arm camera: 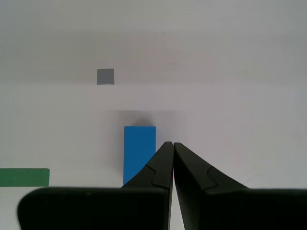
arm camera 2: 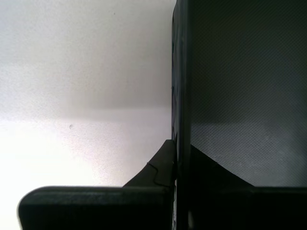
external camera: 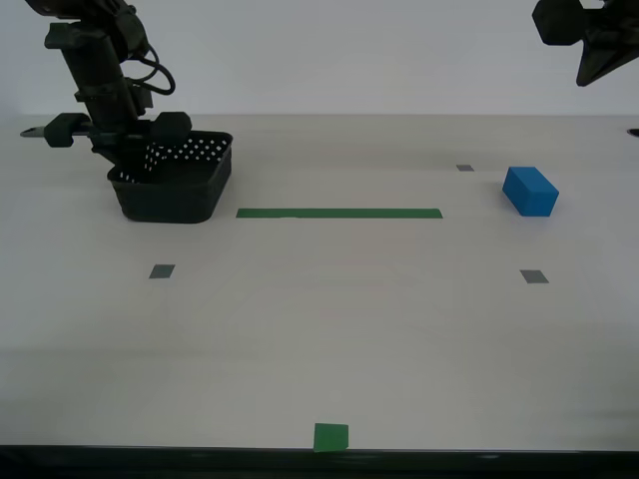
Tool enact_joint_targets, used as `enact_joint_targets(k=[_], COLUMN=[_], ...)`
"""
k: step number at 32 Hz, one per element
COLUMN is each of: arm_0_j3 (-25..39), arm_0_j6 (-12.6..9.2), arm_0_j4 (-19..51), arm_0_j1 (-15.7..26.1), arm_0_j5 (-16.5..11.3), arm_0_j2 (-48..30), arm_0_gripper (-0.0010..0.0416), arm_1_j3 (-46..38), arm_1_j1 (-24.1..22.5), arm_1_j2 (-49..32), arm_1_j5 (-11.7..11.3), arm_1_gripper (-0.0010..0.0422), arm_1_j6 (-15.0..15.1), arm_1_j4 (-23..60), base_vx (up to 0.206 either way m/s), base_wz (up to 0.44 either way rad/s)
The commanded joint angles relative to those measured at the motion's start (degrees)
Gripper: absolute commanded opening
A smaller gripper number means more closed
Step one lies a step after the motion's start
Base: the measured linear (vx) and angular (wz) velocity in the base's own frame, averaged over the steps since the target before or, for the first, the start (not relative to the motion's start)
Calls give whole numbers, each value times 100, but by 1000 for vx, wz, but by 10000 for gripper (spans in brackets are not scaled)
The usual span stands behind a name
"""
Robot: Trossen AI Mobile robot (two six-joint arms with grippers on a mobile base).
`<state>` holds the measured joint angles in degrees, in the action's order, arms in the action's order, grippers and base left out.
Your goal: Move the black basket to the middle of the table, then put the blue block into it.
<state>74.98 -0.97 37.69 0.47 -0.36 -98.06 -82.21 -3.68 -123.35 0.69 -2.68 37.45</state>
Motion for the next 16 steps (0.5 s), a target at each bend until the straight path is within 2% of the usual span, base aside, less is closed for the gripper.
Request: enact_joint_targets(k=[1, 7, 11, 12, 16], arm_0_j3=[4, 4, 2, 2, -7], arm_0_j6=[-11, -13, -13, -13, -13], arm_0_j4=[4, 7, 7, 4, 9], arm_0_j1=[2, 2, 2, 2, 2], arm_0_j5=[0, 0, 0, 0, 0], arm_0_j2=[-2, -2, -2, -2, -2], arm_0_gripper=[3, 3, 3, 3, 3], arm_1_j3=[-155, -409, -426, -485, -560], arm_1_j1=[-94, -654, -1141, -1405, -1838], arm_1_j2=[7, 50, 227, 271, 295], arm_1_j5=[-9, -7, -4, -4, 2], arm_1_gripper=[-2, -2, -2, -2, -2], arm_1_j6=[61, 280, 275, 273, 229], arm_1_j4=[227, 660, 671, 769, 835], base_vx=[0, 0, 0, 0, 0], base_wz=[0, 0, 0, 0, 0])
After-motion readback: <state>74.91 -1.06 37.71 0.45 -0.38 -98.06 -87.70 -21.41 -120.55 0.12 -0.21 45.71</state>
